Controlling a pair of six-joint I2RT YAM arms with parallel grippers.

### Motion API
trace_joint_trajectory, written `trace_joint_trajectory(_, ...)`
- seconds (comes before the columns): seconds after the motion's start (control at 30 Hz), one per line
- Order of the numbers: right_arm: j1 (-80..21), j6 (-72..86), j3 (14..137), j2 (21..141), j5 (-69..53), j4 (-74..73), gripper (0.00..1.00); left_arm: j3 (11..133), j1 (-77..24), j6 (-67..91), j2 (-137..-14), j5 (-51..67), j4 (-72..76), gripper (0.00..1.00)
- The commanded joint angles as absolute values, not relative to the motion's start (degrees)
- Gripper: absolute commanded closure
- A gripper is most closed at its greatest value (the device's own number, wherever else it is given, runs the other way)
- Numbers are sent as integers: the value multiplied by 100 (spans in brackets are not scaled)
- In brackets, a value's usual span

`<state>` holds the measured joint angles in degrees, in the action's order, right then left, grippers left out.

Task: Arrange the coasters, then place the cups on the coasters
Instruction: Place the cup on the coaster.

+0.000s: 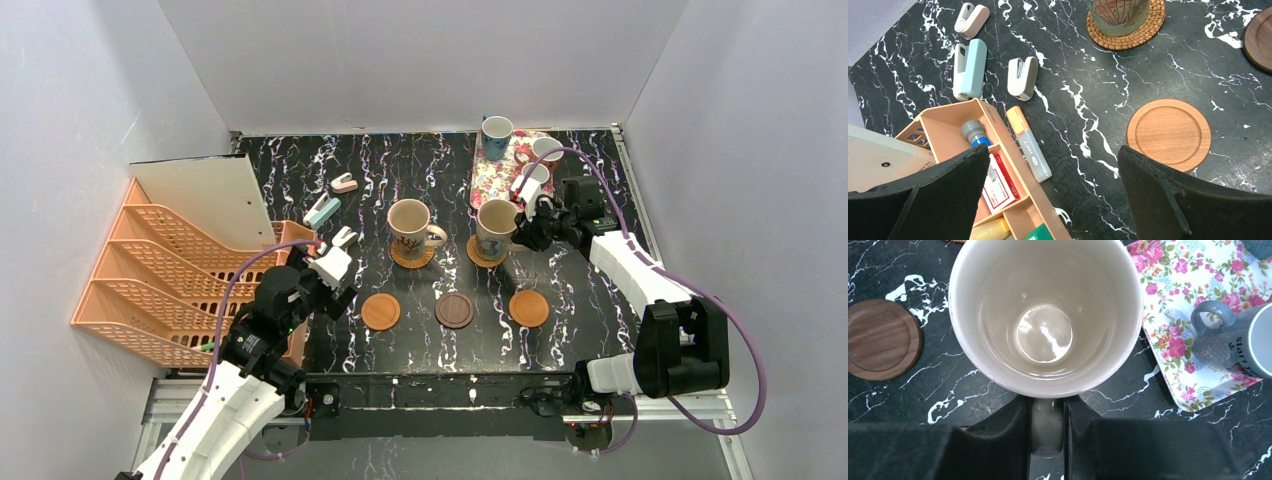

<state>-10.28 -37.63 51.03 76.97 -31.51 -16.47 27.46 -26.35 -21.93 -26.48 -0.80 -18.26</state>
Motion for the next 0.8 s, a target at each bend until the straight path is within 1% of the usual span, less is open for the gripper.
trace_joint_trajectory(0.0, -1073, -3655, 5463, 7540, -3428, -737, 99, 2716, -2610, -2232, -2660, -18, -1863, 2)
trace_joint_trajectory(0.77, -1182, -3709, 5334, 7689, -3306, -589, 99, 2716, -2610, -2226, -2657, -9, -1863, 2)
